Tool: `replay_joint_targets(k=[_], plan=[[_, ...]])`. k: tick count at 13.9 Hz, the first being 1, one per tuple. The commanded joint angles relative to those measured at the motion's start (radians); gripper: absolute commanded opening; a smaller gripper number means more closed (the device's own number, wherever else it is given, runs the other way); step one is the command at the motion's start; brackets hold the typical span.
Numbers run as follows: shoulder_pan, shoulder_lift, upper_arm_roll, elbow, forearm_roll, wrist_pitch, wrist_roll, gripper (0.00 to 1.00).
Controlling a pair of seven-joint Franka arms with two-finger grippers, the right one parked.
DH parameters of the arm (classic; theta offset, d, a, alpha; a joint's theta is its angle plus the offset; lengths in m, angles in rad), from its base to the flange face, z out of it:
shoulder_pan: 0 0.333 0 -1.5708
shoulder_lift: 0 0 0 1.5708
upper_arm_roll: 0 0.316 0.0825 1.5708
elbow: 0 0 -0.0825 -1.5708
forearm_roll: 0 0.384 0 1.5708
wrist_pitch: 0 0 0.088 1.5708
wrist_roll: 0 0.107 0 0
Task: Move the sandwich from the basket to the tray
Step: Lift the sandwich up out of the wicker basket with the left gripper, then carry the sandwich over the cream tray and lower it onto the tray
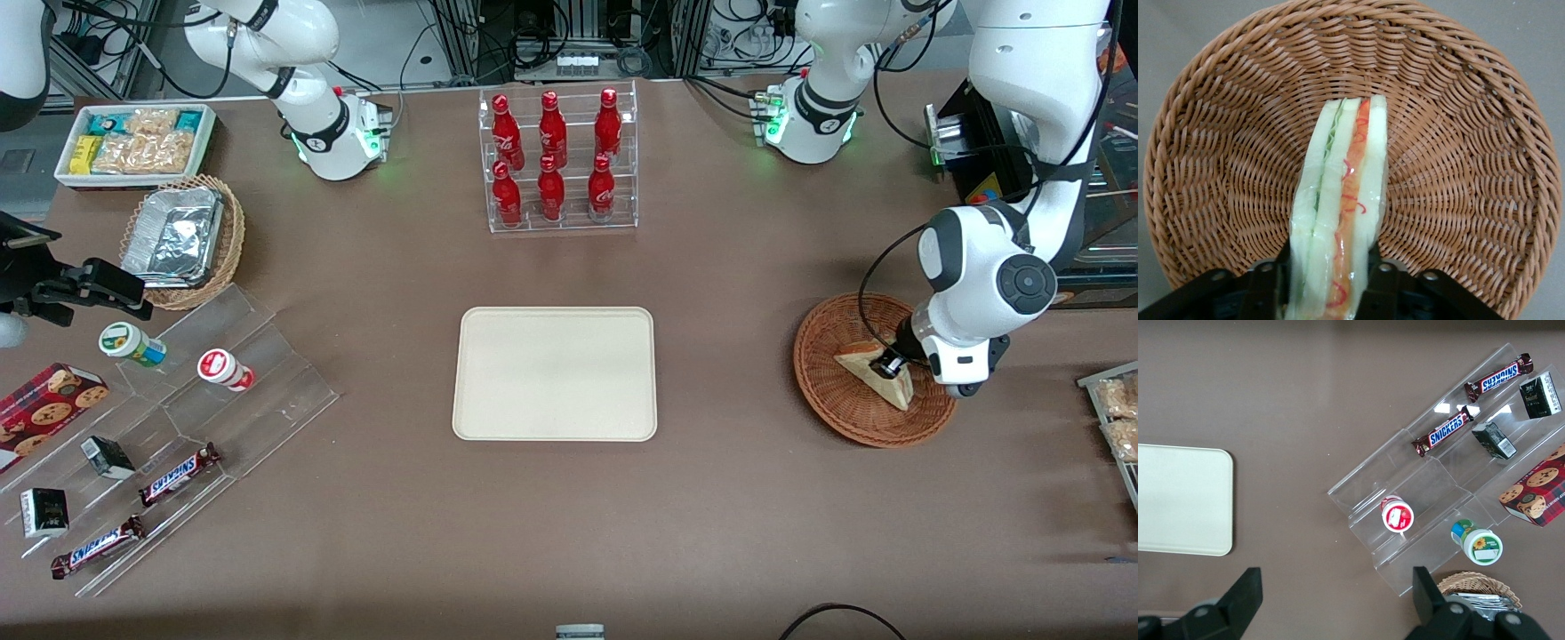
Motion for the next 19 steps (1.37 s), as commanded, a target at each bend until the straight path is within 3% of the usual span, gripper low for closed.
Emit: replay_joint_targets(k=[1, 6, 12, 19], plan=[[-0.004, -0.024, -0.004, 0.027, -0.005, -0.059, -0.030, 0.12], [-0.010, -0.116, -0.010, 0.137, 0.001, -0.344, -0.012, 0.12], [-0.110, -0.130, -0.010, 0.396, 0.001, -0.687, -0.012, 0.12], [-0.326, -0.122, -0.009, 0.507, -0.024, -0.748, -0.024, 0.14]])
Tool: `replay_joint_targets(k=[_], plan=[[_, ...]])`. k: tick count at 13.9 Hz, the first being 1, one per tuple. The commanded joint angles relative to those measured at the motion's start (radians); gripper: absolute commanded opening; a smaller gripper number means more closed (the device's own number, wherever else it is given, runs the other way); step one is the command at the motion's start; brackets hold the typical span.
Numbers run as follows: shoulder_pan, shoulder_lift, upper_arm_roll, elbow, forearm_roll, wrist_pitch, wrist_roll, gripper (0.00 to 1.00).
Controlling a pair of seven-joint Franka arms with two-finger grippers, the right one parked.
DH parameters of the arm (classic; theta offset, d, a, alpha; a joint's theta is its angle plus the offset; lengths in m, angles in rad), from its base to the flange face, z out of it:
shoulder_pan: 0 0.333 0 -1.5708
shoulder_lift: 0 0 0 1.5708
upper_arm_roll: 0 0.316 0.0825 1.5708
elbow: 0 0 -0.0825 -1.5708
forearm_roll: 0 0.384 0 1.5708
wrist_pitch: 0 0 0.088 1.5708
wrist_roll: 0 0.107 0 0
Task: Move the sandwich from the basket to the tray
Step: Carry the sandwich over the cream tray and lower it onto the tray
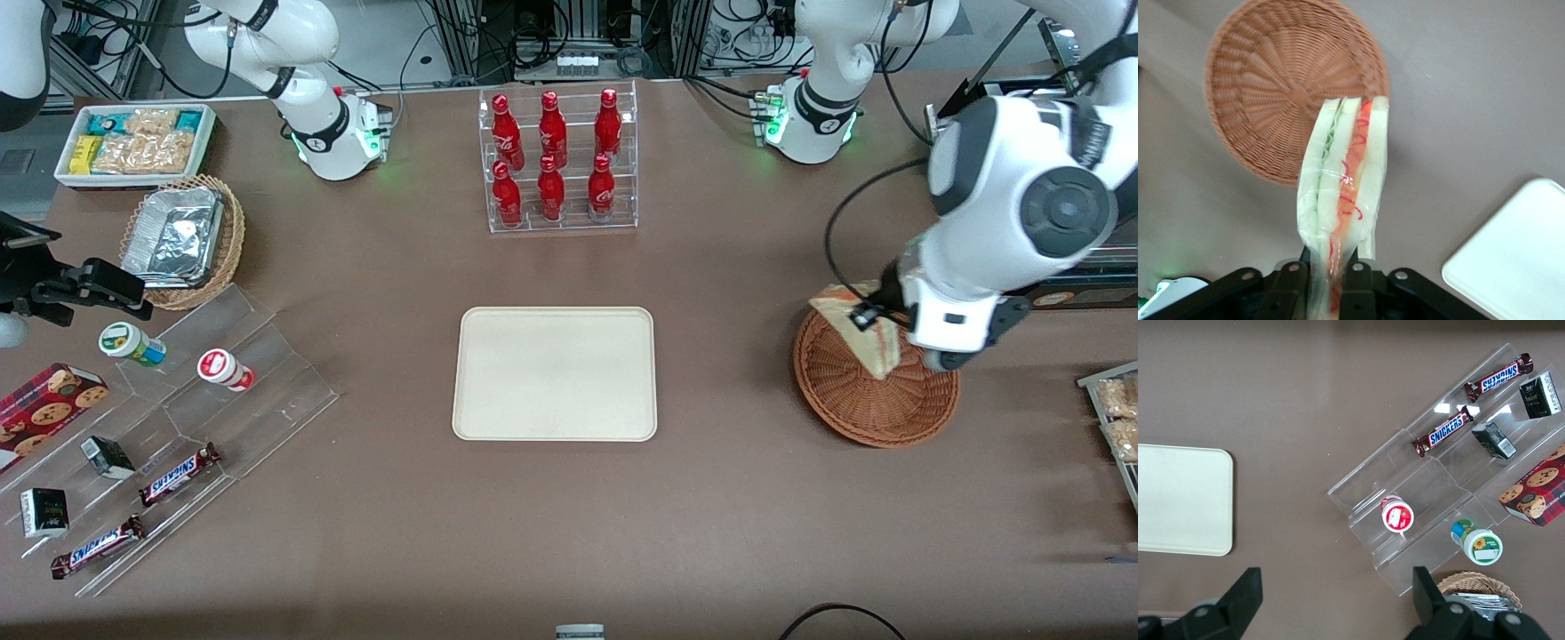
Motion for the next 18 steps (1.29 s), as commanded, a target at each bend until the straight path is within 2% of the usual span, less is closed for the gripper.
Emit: replay_joint_targets(k=[1, 3, 9, 12, 18], plan=[[-0.093, 0.023, 0.013, 0.048, -0.013, -0.020, -0.019, 0.14], [-0.142, 0.056, 0.011, 0.067, -0.022, -0.004, -0.019, 0.17], [-0.357, 0.189, 0.013, 0.096, -0.012, 0.189, -0.025, 0.14], [-0.424, 0.269, 0.014, 0.098, -0.007, 0.307, -0.040, 0.15], [-0.445, 0.450, 0.011, 0.148, 0.031, 0.471, -0.049, 0.15]])
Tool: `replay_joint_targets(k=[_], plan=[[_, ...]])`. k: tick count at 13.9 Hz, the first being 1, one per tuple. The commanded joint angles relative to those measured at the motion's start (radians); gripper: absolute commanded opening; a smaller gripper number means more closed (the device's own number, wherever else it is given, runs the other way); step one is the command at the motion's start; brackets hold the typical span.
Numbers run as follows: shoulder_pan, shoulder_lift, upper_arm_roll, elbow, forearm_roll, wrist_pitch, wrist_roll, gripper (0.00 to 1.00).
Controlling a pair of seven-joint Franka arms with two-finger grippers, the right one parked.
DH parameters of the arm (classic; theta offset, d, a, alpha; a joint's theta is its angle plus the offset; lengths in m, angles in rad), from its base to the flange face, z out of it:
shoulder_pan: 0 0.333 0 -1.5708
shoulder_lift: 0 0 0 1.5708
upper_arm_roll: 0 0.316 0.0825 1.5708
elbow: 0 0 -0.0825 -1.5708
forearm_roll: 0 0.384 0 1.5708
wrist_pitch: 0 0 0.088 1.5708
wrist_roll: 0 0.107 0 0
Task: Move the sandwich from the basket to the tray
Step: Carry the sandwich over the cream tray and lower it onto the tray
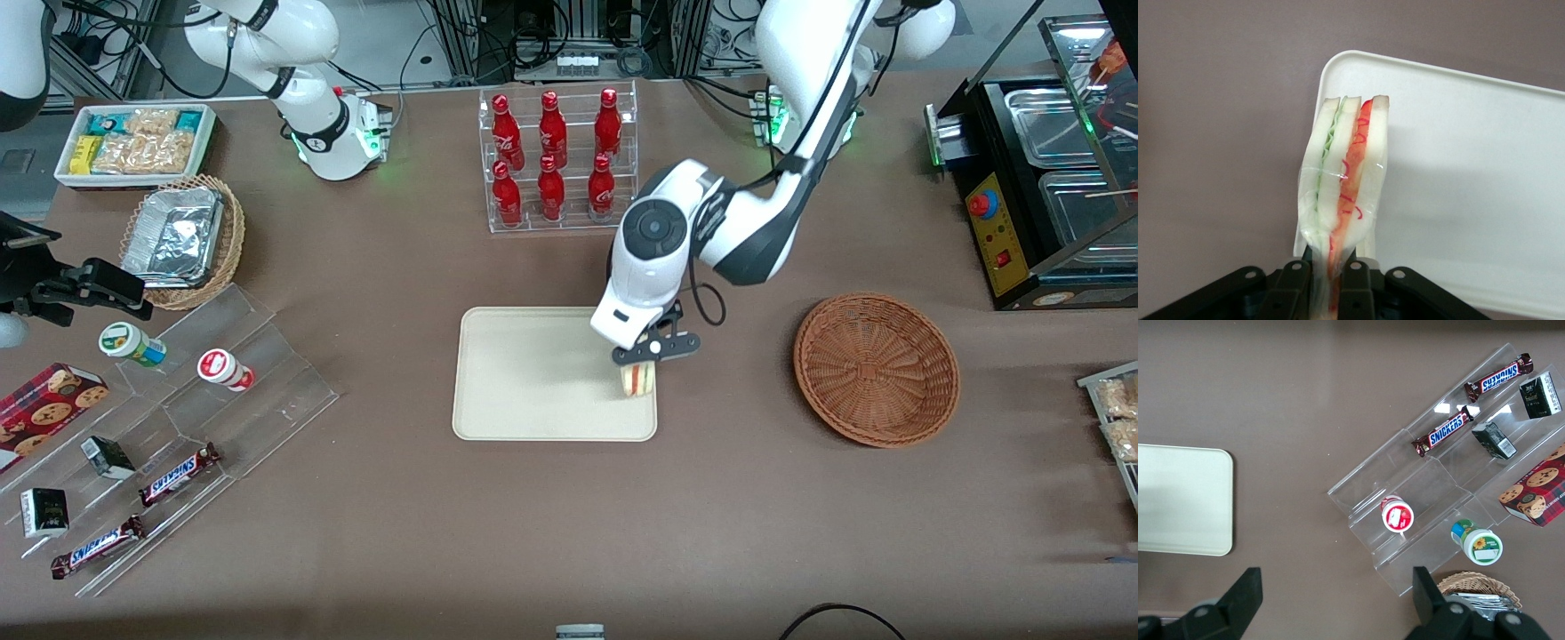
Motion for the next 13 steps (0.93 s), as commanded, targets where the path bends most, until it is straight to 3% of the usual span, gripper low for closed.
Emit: replay_joint_targets(k=[1, 8, 10, 11, 12, 13], plan=[[-0.040, 0.105, 0.012, 0.104, 0.031, 0.011, -0.014, 0.15], [-0.097, 0.194, 0.013, 0.127, 0.112, 0.045, -0.051, 0.15], [-0.097, 0.212, 0.013, 0.144, 0.114, 0.045, -0.051, 0.20], [-0.097, 0.212, 0.013, 0.143, 0.114, 0.045, -0.049, 0.38], [-0.096, 0.211, 0.013, 0.143, 0.114, 0.045, -0.043, 0.87], [-0.096, 0.211, 0.013, 0.143, 0.116, 0.045, -0.049, 1.00]])
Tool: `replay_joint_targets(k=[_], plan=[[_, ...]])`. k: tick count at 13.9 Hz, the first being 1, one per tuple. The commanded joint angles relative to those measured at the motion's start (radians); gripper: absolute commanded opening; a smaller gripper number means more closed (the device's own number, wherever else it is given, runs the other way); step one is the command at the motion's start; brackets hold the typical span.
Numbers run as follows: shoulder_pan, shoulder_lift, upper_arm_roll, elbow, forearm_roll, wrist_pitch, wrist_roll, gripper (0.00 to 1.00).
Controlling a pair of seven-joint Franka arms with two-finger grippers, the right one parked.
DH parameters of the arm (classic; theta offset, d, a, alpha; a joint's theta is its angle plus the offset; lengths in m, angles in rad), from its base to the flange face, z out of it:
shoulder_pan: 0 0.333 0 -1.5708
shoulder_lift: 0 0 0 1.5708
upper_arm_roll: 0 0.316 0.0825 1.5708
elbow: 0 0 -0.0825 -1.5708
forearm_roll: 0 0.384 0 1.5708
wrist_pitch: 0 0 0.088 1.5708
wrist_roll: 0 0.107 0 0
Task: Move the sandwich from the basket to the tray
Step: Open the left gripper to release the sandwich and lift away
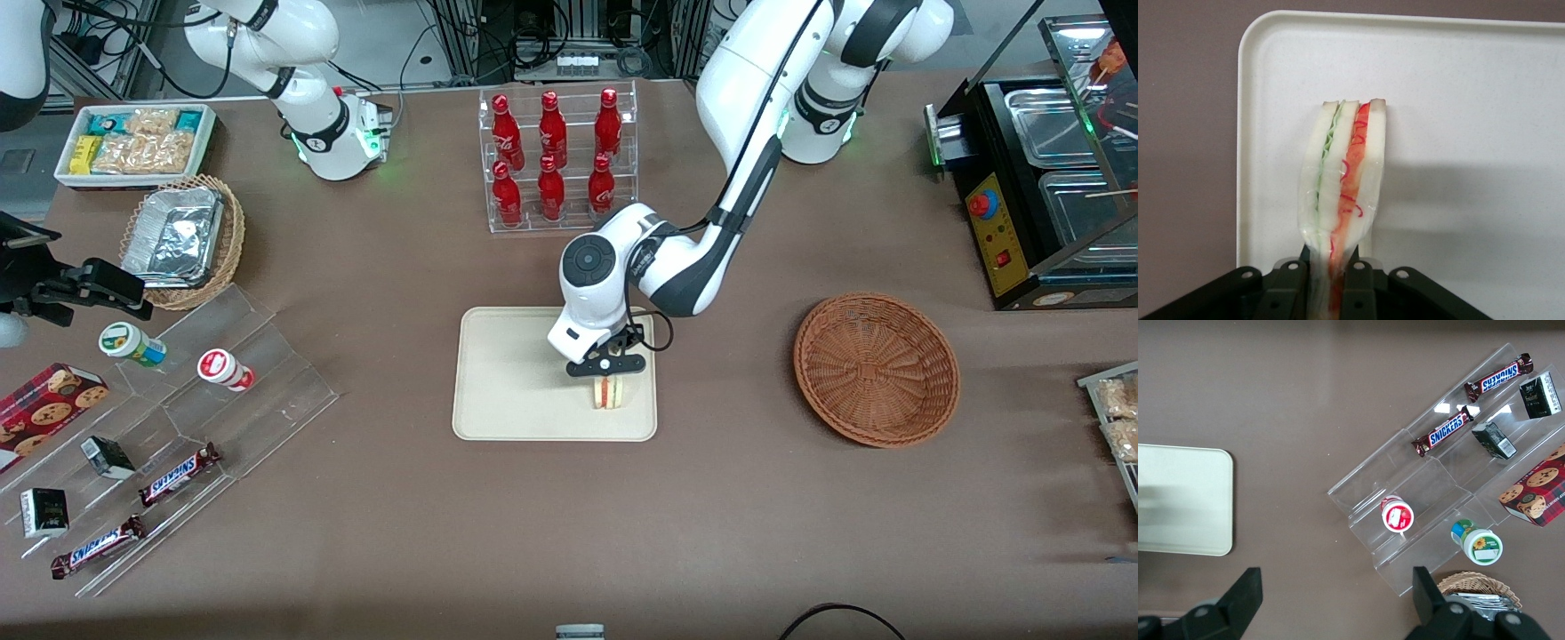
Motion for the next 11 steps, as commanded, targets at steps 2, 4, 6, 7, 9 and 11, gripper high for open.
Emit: replay_joint_targets(k=[2, 4, 6, 7, 9, 11], plan=[[-0.014, 0.012, 0.013, 0.033, 0.018, -0.003, -0.023, 1.00], [-0.012, -0.008, 0.014, 0.033, 0.018, -0.009, -0.023, 1.00], [-0.009, -0.038, 0.017, 0.032, 0.020, -0.017, -0.047, 1.00], [-0.009, -0.058, 0.019, 0.030, 0.020, -0.034, -0.070, 1.00], [-0.001, -0.121, 0.019, 0.032, 0.020, -0.104, -0.118, 1.00], [0.002, -0.199, 0.031, 0.032, 0.020, -0.187, -0.170, 1.00]])
